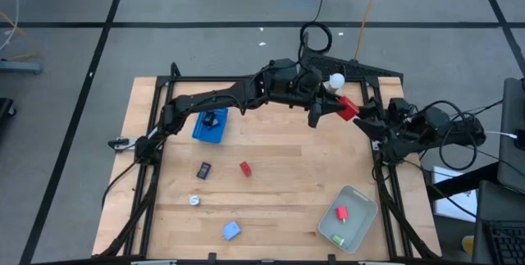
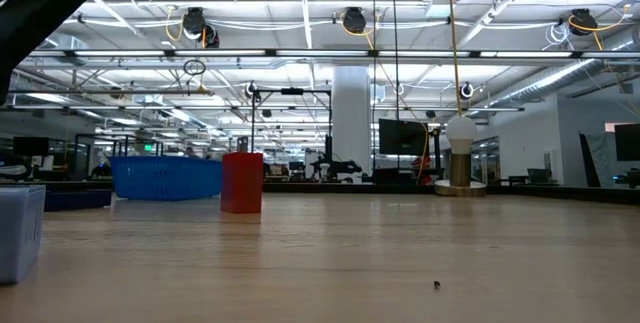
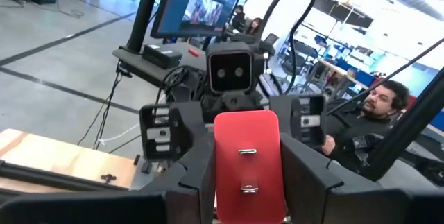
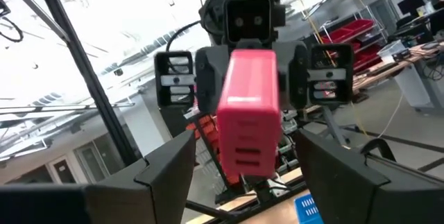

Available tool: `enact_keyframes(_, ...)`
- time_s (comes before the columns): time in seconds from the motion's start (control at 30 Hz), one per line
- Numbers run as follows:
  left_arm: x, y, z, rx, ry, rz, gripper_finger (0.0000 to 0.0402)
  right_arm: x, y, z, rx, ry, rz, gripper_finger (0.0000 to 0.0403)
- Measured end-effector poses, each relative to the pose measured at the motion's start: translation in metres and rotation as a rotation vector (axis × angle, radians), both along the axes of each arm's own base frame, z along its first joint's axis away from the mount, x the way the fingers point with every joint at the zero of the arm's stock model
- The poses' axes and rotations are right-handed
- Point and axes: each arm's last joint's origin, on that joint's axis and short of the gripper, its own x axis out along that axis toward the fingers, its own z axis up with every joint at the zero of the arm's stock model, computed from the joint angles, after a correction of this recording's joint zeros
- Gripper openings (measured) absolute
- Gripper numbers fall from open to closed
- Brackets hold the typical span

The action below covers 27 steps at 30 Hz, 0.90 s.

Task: Pick & Place Office items
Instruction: Put the top red charger adapter into the white bin

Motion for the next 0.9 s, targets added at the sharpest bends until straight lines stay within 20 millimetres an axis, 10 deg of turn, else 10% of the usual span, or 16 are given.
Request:
enact_keyframes(0.43,0.000,0.000,0.000,0.011,0.003,0.000,0.0123,0.024,0.004,0.001,-0.020,0.008,-0.006,0.0234)
enact_keyframes(0.9,0.000,-0.008,-0.003,0.089,0.027,-0.020,0.0123,0.028,0.004,0.004,-0.057,-0.016,-0.032,0.0137)
